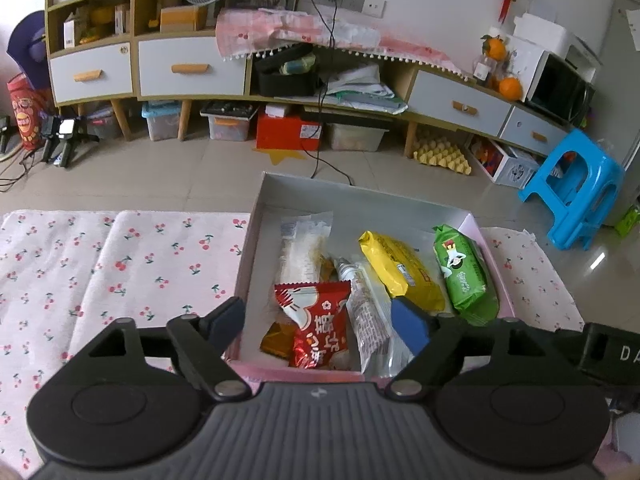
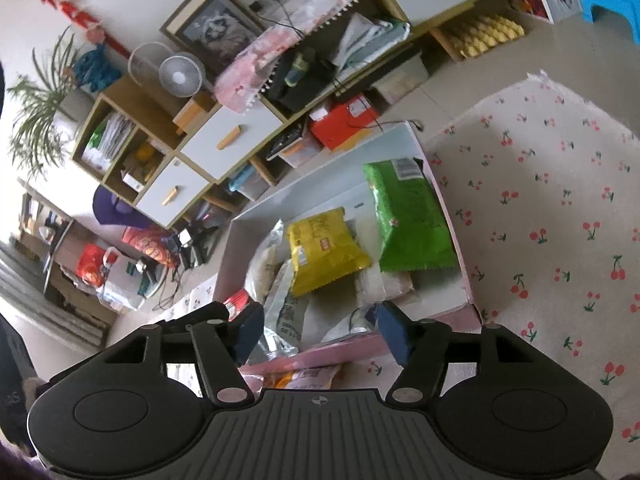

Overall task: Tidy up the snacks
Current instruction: 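Open both grippers to drop the red and silver packets into the box, then grasp the pink candy bar beside the box with the left gripper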

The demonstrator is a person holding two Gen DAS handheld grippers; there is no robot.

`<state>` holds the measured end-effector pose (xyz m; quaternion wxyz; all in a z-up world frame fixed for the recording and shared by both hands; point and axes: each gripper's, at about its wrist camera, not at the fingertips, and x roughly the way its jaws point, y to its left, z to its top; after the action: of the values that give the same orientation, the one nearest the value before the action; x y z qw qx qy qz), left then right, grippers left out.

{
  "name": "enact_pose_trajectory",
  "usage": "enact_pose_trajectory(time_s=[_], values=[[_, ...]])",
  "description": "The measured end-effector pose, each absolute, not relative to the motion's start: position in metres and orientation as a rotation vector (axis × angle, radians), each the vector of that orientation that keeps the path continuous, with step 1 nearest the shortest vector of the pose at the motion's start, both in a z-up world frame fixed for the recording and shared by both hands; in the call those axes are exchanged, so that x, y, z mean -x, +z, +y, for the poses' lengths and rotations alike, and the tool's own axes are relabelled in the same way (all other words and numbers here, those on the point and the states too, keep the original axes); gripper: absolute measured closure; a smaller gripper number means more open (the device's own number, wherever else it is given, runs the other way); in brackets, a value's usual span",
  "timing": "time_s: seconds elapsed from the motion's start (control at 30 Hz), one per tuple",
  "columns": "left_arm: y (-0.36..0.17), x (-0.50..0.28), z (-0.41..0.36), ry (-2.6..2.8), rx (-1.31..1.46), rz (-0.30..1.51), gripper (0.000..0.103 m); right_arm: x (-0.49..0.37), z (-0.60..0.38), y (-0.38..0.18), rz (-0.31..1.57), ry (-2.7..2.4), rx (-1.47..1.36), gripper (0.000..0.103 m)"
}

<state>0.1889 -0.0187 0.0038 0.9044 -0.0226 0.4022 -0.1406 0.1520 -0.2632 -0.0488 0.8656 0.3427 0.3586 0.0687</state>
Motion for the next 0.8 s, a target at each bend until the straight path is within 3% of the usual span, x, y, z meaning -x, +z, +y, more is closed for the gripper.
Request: enact_pose_trajectory(time_s=[0.07, 0.27, 0.43, 0.8], values=[[0.006, -0.184, -0.017, -0.292, 0.043, 0.827, 0.02, -0.149, -0.261, -0.043, 0.749, 0.144, -0.699, 0.027], [0.015, -0.166, -0.01, -0.279, 0.056, 0.819, 0.007, -0.138, -0.253, -0.03, 0.745, 0.161, -0.617, 0.019], [0.017, -0.151, 0.001, -0.268, 0.067, 0.842, 0.003, -0.127, -0.245, -0.021, 0.744, 0.16, -0.536, 0.014], [0.006, -0.121, 0.02, -0.185, 0.037, 0.86, 0.001, -0.103, -0.231, -0.018, 0.761, 0.122, -0.333, 0.014]])
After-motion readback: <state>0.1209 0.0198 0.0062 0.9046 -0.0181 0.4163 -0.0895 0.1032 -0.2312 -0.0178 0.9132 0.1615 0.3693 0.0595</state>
